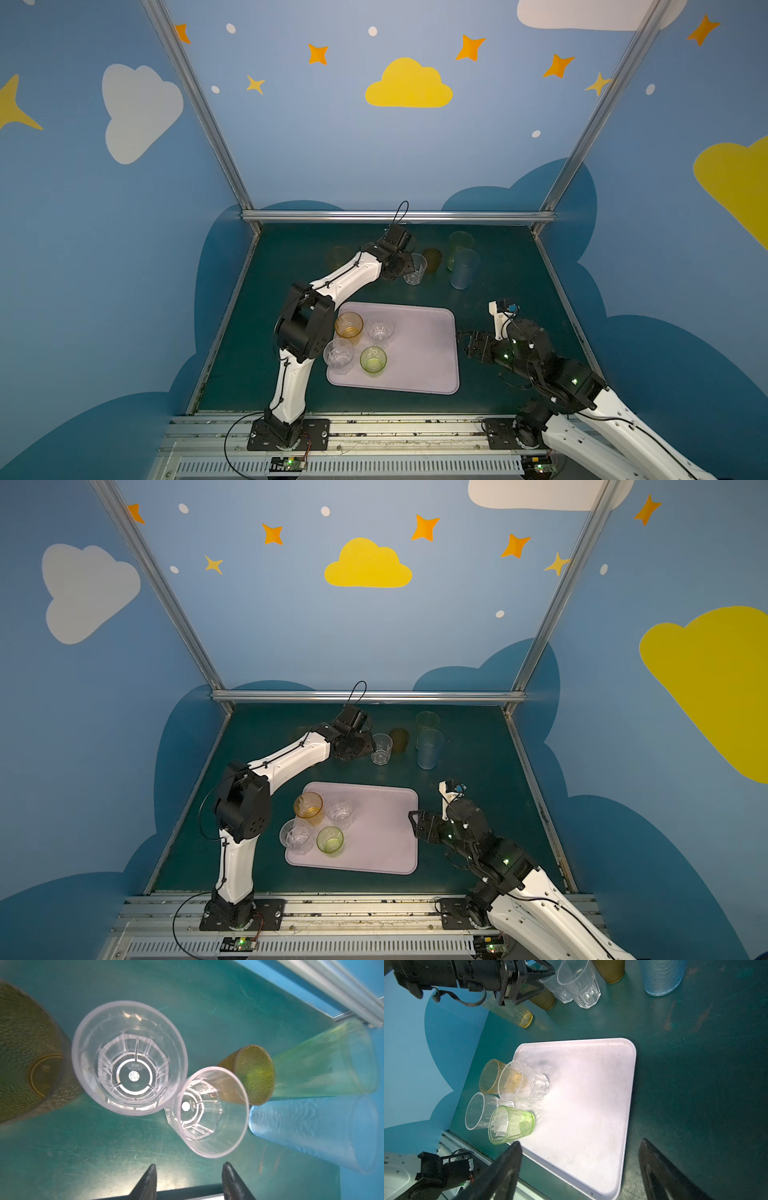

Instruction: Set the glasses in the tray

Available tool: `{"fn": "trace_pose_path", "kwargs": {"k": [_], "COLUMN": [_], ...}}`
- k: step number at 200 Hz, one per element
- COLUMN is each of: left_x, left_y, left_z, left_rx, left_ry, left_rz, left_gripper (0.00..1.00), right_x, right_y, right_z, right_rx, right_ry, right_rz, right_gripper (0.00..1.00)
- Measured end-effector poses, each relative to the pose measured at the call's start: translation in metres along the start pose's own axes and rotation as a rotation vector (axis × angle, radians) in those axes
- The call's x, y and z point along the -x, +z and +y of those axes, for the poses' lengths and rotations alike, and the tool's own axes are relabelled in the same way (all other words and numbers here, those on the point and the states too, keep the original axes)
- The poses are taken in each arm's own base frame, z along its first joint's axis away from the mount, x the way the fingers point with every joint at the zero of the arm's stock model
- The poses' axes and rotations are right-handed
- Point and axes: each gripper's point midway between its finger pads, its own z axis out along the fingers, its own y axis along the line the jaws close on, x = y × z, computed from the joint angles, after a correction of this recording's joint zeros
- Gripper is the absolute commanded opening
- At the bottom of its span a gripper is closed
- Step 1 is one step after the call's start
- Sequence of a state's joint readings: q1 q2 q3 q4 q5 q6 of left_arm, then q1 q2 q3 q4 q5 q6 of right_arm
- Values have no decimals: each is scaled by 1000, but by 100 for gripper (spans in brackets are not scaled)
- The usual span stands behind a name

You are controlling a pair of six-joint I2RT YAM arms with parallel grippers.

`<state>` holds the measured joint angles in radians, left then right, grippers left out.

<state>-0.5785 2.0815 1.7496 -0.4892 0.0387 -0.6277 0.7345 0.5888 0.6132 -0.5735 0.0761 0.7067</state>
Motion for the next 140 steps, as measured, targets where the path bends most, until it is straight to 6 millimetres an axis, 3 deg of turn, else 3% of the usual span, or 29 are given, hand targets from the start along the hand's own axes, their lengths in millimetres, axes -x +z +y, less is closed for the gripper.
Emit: {"fn": "trace_pose_path", "kwargs": {"k": [33, 75, 140], "left_x": [-6, -6, 2], "left_y": [11, 10, 11], "left_z": [6, 6, -1], "left_rx": [23, 24, 15], "left_ry": [-5, -5, -5], "left_rz": [20, 22, 11], "left_gripper": [51, 51, 51], "right_x": [-7, -20, -17], "right_y": [3, 10, 9], "right_z": [-3, -13, -11], "right_rx": [0, -20, -9], "right_ry": [1, 14, 17], "right_rz": [21, 47, 32], "right_gripper": [87, 87, 87]}}
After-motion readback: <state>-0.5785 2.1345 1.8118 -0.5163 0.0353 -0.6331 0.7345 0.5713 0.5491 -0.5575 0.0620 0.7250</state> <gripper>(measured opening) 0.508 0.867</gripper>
